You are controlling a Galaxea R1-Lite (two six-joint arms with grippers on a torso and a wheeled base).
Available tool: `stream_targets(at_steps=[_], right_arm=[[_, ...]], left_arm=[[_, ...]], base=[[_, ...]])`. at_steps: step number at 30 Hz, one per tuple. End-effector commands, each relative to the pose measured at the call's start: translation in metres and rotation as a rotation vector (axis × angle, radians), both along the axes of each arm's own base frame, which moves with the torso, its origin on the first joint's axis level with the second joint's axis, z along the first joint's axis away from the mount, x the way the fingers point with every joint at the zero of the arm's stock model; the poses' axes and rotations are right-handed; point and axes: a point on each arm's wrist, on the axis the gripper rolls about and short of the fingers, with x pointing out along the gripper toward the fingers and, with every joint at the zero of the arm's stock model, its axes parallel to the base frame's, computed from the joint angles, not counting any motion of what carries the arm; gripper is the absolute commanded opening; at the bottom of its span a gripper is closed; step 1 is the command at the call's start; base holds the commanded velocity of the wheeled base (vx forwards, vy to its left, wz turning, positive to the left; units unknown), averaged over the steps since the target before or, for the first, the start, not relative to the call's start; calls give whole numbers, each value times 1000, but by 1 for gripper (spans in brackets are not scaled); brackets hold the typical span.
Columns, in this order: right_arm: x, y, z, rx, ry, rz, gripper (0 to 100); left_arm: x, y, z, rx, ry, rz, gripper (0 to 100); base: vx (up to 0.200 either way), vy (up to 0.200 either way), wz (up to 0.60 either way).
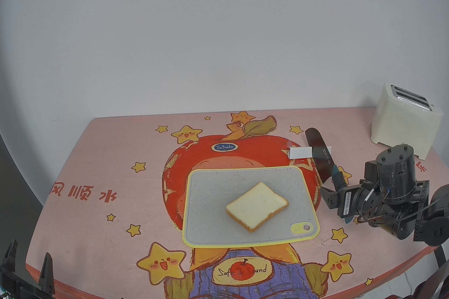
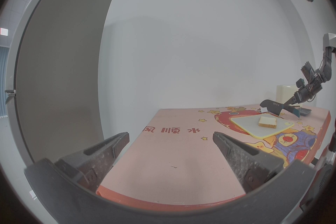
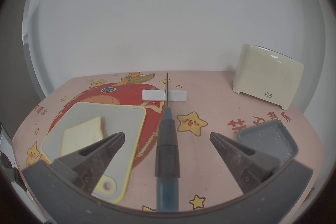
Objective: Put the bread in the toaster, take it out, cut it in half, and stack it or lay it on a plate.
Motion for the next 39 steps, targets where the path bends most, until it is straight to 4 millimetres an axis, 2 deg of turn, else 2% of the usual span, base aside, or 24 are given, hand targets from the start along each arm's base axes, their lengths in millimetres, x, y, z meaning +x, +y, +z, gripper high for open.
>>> stream_targets(at_steps=[1,12,39], right_arm=[[6,4,-12,-20,25,-3,100],[17,7,-20,-8,4,-23,100],[20,8,-17,0,-9,-24,100]], left_arm=[[0,0,-5,0,1,-1,100],[0,0,-5,0,1,1,100],[0,0,-5,-2,1,1,100]], base=[[0,0,0],[0,0,0],[0,0,0]])
